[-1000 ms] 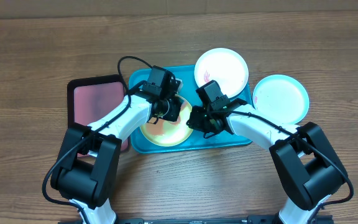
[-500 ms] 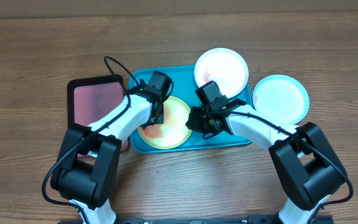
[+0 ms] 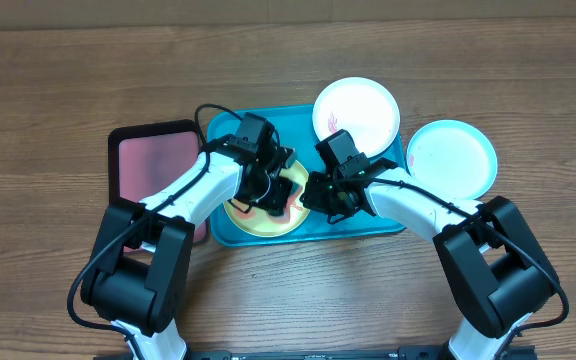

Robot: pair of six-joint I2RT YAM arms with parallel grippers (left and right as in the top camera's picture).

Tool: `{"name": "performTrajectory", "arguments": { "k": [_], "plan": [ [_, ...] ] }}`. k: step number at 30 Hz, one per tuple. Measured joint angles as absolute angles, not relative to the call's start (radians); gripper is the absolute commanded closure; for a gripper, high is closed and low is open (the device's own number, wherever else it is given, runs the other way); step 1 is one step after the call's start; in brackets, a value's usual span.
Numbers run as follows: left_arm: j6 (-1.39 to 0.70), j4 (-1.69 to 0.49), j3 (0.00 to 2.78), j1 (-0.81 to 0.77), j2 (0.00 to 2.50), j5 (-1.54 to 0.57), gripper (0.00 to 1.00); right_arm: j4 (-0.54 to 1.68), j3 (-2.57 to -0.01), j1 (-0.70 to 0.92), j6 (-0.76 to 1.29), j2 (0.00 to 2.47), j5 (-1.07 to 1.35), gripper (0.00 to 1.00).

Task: Clean dirty plates on tray and stack at the side
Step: 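Scrub the yellow plate with the sponge while right gripper holds its rim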

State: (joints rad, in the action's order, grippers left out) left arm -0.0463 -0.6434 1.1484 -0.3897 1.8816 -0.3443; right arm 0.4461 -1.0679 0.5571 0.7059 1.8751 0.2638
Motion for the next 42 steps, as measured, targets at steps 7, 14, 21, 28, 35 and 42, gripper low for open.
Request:
{"name": "performTrajectory", "arguments": {
  "k": [7,14,21,28,35,42],
  "plan": [
    [-0.305,-0.568,1.151,-0.402,1.881,-0.014,0.96,0.447,-1.068,0.557,0.707,1.875,0.266,0.96],
    [-0.482,-0.704,1.158,-0.406,1.881,0.264,0.96,0.447,-1.068,0.559,0.706,1.875,0.285,0.96],
    [-0.433,-0.812,1.166,-0.395,1.878,0.157,0.96,0.454,-1.068,0.559,0.705,1.875,0.284,0.96],
    [-0.097,-0.844,1.158,-0.38,1.876,-0.331,0.96,0.457,-1.068,0.556,0.703,1.875,0.281,0.96],
    [-0.099,-0.709,1.15,-0.384,1.883,-0.416,0.96,0.459,-1.068,0.556,0.704,1.875,0.281,0.96],
    [-0.219,-0.888,1.346,-0.299,1.899,-0.237,0.96,0.471,-1.069,0.556,0.707,1.875,0.284,0.96]
  ]
}}
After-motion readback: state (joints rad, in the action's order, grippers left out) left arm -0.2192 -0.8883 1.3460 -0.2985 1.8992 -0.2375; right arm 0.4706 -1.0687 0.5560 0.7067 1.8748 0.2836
